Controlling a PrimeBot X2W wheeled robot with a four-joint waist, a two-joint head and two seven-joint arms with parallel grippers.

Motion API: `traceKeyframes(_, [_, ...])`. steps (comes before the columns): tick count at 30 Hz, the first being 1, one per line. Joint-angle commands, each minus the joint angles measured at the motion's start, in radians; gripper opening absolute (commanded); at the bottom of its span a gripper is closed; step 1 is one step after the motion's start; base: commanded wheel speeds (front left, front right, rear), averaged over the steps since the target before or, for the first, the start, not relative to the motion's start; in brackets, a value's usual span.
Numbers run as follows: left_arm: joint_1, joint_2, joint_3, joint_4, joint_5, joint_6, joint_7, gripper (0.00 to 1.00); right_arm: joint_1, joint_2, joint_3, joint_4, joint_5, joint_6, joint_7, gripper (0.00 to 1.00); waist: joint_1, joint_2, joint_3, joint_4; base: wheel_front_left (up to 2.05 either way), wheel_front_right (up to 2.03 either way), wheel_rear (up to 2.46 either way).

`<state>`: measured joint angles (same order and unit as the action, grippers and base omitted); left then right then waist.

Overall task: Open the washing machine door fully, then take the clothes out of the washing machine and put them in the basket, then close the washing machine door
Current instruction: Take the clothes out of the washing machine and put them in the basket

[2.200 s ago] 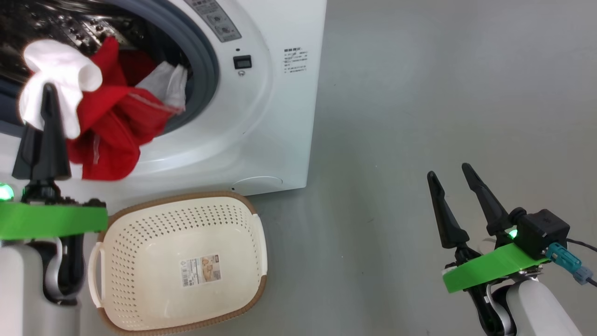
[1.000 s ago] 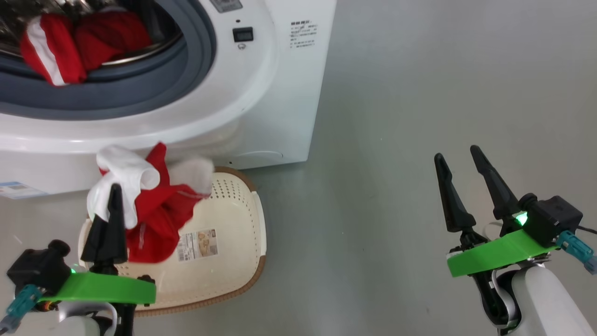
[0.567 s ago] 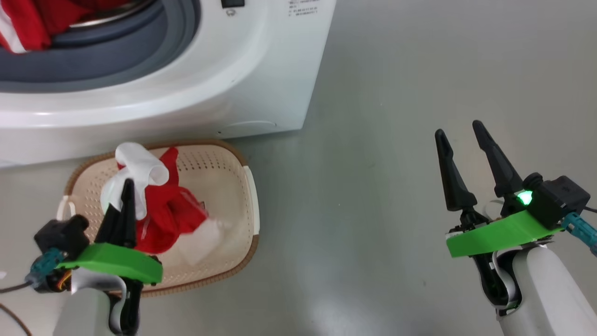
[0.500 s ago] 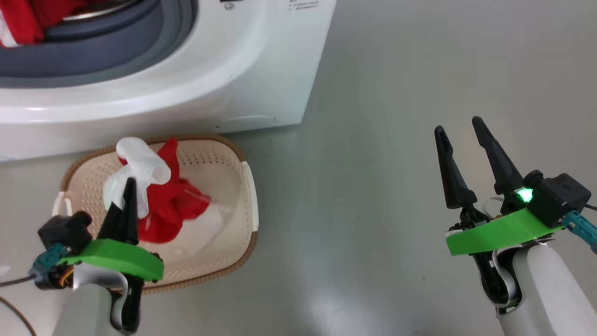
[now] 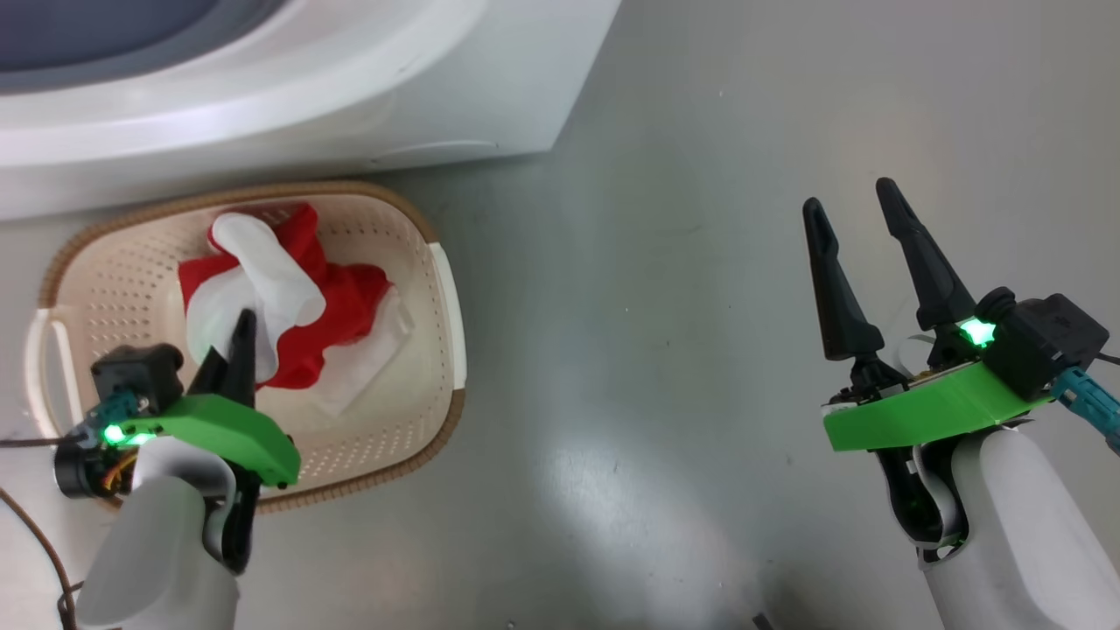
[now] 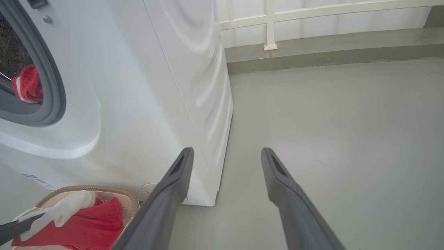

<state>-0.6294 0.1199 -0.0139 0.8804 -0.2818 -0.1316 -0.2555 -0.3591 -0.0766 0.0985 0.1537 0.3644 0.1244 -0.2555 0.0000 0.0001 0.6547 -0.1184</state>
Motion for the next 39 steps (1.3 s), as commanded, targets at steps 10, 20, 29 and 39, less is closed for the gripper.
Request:
traceKeyframes(10, [-0.087,0.059,0.025,0.131,0.026,0.001,-0.006,0.00,-0.027,0.014,0.031,-0.038,-0.017,0.006,-0.006,1.00,0.0000,-0.0001,0.112,-0.027,0.00,0.00,0.00])
traceKeyframes(20, [-0.135,0.059,0.050,0.196,0.043,0.005,-0.006,0.24,-0.034,0.012,0.030,-0.038,-0.020,0.006,-0.006,1.00,0.0000,-0.0001,0.125,-0.025,0.00,0.00,0.00])
traceKeyframes(29, [-0.126,0.049,0.078,0.197,0.052,0.004,-0.006,1.00,-0.034,0.011,0.026,-0.030,-0.025,0.006,-0.006,1.00,0.0000,-0.0001,0.106,-0.015,0.00,0.00,0.00])
traceKeyframes(39, [-0.094,0.033,0.097,0.162,0.062,0.002,-0.006,1.00,-0.025,0.003,0.029,-0.019,-0.024,0.006,-0.006,1.00,0.0000,-0.0001,0.047,0.003,0.00,0.00,0.00])
